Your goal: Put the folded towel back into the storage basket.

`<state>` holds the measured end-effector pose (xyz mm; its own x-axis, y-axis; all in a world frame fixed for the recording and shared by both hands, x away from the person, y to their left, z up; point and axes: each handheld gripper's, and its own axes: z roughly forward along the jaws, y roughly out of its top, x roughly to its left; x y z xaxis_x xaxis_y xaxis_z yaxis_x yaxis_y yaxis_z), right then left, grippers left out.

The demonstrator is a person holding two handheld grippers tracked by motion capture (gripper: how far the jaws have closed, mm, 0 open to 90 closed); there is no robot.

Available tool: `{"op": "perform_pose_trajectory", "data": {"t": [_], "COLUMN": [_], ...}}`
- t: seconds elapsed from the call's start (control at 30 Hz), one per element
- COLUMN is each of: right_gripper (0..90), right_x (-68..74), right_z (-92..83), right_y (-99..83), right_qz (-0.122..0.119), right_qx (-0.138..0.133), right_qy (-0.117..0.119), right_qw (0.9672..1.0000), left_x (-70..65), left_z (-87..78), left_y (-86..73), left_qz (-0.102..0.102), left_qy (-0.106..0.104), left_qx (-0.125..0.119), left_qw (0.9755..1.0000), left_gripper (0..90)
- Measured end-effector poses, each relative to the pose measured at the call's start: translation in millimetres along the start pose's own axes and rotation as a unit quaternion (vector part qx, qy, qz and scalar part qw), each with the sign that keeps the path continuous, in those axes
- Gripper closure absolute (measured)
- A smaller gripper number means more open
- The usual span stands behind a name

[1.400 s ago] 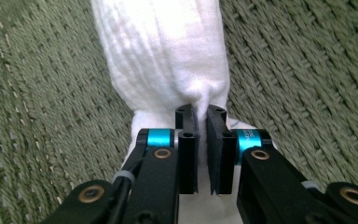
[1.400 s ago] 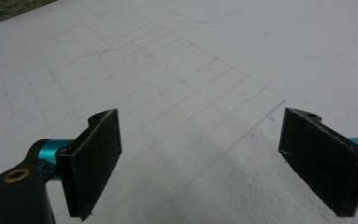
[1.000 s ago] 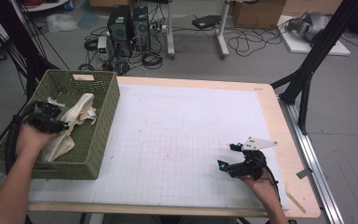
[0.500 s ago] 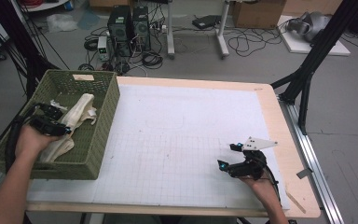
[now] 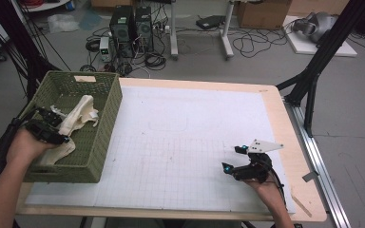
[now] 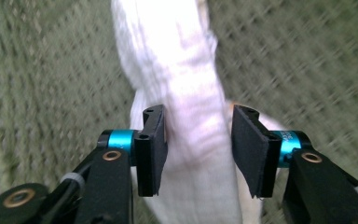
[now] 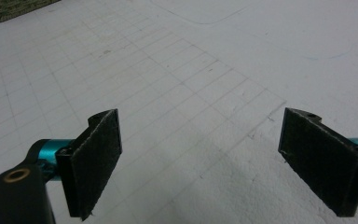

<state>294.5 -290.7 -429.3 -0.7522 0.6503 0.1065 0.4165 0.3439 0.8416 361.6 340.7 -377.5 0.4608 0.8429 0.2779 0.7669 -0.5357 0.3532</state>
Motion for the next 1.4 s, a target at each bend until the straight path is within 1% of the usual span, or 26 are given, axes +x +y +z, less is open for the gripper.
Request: {"op": "perform_pose_trajectory", "data": {"t": [0.07, 0.17, 0.2, 0.27, 0.3, 0.37, 0.43, 0.47, 0.57, 0.63, 0.7, 0.73, 0.83, 0.9, 0.93, 0.97, 1.0, 1.03, 1.1, 1.13, 1.23, 1.3, 1.4], "right_gripper": [12.6, 12.6, 12.6, 12.6, 12.6, 12.6, 12.6, 12.6, 12.6, 12.6, 12.6, 12.6, 12.6, 12.6, 12.6, 12.6, 12.6, 12.6, 12.6, 12.6, 12.6, 12.6, 12.6], "right_x": [0.0, -0.1, -0.1, -0.1, -0.1, -0.1, -0.1, -0.2, 0.2, 0.3, 0.0, -0.3, -0.3, -0.2, -0.5, -0.5, -0.6, -0.6, 0.3, 0.0, 0.1, 0.3, 0.6], "right_z": [-0.1, 0.1, 0.1, 0.3, 0.2, -0.1, -0.2, -0.1, 0.3, 0.5, -0.1, -0.2, -0.9, -0.8, -0.7, -0.6, -0.4, -0.2, -0.5, -0.3, -1.3, -1.2, -0.4], "right_y": [0.0, 0.0, 0.0, 0.0, 0.0, 0.1, 0.2, 0.1, 0.2, 0.2, 0.1, 0.1, 0.1, 0.2, 0.2, 0.2, 0.2, 0.3, 0.4, 0.5, 0.5, 0.6, 0.9], "right_qz": [0.0, 0.0, -0.001, 0.0, 0.0, 0.0, 0.0, -0.001, -0.001, 0.0, -0.002, -0.002, 0.003, -0.002, -0.003, -0.001, 0.0, -0.001, -0.001, -0.006, -0.004, -0.001, -0.003], "right_qx": [0.0, 0.0, 0.0, 0.0, 0.001, -0.001, -0.003, -0.002, -0.001, -0.001, -0.001, -0.004, -0.003, -0.004, -0.005, -0.004, -0.005, -0.004, -0.003, -0.006, -0.007, -0.007, -0.007], "right_qy": [0.0, 0.0, 0.0, 0.0, 0.001, 0.0, 0.0, 0.0, 0.001, 0.001, 0.001, 0.0, 0.0, 0.001, 0.001, 0.001, 0.002, 0.002, 0.003, 0.002, 0.001, 0.002, 0.002], "right_qw": [1.0, 1.0, 1.0, 1.0, 1.0, 1.0, 1.0, 1.0, 1.0, 1.0, 1.0, 1.0, 1.0, 1.0, 1.0, 1.0, 1.0, 1.0, 1.0, 1.0, 1.0, 1.0, 1.0], "left_x": [0.0, 0.6, 1.0, -0.1, -1.0, -2.0, -2.3, -1.9, -0.2, -1.8, -3.2, -3.8, -6.1, -4.7, -3.6, -3.2, -3.7, -5.2, -7.8, -8.6, -10.7, -12.6, -15.6], "left_z": [-0.1, -0.6, -1.1, -2.0, -2.1, -1.8, -0.5, -0.2, -0.1, 1.4, 4.9, 8.0, 15.8, 15.7, 14.8, 15.0, 15.9, 17.0, 20.0, 21.4, 24.4, 25.9, 29.2], "left_y": [-2.2, -4.7, -5.1, -4.3, -4.1, -3.7, -2.6, -1.5, 4.5, 10.1, 15.2, 17.3, 20.5, 19.9, 19.3, 18.7, 18.9, 19.5, 19.9, 19.9, 19.9, 20.1, 20.4], "left_qz": [0.006, 0.012, 0.013, 0.02, 0.028, 0.031, 0.024, 0.013, -0.019, -0.027, -0.037, -0.04, -0.042, -0.046, -0.049, -0.054, -0.056, -0.054, -0.046, -0.045, -0.041, -0.036, -0.035], "left_qy": [0.008, 0.014, 0.011, 0.017, 0.016, 0.013, 0.018, 0.017, 0.013, 0.015, 0.01, 0.006, 0.004, 0.0, -0.009, -0.024, -0.041, -0.046, -0.05, -0.052, -0.06, -0.055, -0.051], "left_qx": [0.01, 0.029, 0.037, 0.046, 0.049, 0.05, 0.042, 0.034, 0.006, -0.007, -0.016, -0.013, 0.0, -0.002, -0.002, -0.002, 0.002, 0.007, 0.019, 0.025, 0.037, 0.039, 0.045], "left_qw": [0.9999, 0.9994, 0.9992, 0.9986, 0.9982, 0.9982, 0.9987, 0.9992, 0.9997, 0.9995, 0.9991, 0.9991, 0.9991, 0.9989, 0.9988, 0.9983, 0.9976, 0.9975, 0.9975, 0.9973, 0.9967, 0.9971, 0.9971], "left_gripper": [53.5, 55.3, 57.3, 63.1, 70.4, 81.1, 84.2, 84.6, 84.7, 84.7, 84.6, 84.5, 84.3, 83.6, 83.1, 81.5, 77.5, 73.4, 66.9, 64.9, 60.1, 60.0, 60.0]}}
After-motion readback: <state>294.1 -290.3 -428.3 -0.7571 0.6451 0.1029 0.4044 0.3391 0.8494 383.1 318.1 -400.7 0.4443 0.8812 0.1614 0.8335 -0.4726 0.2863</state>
